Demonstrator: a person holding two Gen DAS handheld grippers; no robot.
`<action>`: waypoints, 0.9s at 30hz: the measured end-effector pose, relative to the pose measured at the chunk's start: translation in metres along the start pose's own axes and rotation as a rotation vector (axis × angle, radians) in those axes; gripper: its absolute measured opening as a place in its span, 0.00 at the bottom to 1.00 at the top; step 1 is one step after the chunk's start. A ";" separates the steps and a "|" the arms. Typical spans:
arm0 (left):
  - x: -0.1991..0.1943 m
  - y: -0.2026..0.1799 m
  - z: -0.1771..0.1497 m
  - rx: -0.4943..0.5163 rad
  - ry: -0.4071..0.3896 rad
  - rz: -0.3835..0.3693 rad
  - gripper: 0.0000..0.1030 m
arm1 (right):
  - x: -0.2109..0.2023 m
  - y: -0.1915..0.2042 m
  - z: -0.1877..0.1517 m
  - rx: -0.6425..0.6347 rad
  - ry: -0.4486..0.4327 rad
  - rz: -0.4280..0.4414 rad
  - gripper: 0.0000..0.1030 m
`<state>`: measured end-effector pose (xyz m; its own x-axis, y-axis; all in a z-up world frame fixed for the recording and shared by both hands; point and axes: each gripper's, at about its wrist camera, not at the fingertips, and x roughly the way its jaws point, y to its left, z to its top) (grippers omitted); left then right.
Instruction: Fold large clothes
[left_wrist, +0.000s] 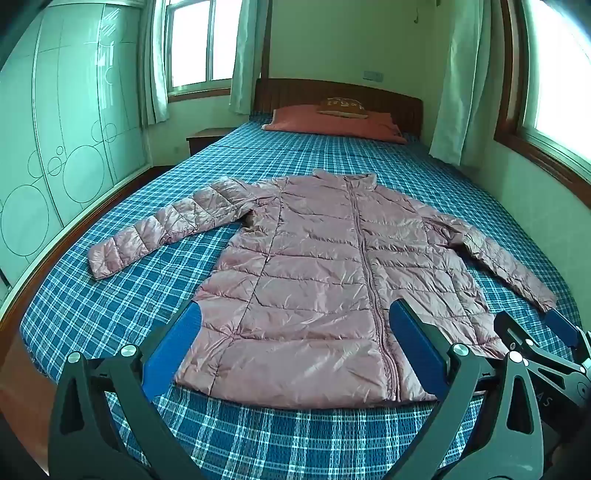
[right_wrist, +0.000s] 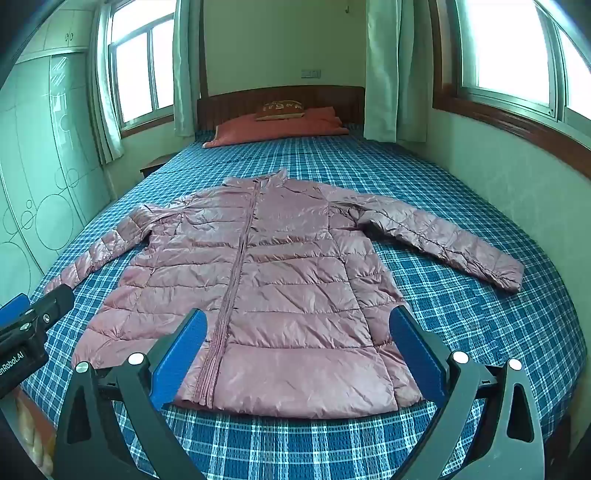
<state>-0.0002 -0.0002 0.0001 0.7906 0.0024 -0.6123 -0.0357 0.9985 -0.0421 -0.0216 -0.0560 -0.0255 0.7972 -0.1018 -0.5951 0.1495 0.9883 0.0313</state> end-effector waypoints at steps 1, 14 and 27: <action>0.000 0.000 0.000 -0.002 0.004 -0.002 0.98 | 0.000 0.000 0.000 0.000 -0.001 0.001 0.95; 0.000 0.000 -0.002 -0.003 0.007 0.006 0.98 | -0.003 0.003 0.000 -0.006 -0.001 0.001 0.95; 0.003 0.000 -0.006 0.007 0.020 0.007 0.98 | -0.001 0.004 -0.002 -0.010 0.004 0.001 0.95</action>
<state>-0.0015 -0.0007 -0.0071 0.7782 0.0084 -0.6280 -0.0370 0.9988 -0.0326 -0.0232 -0.0521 -0.0266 0.7951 -0.1001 -0.5981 0.1429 0.9894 0.0244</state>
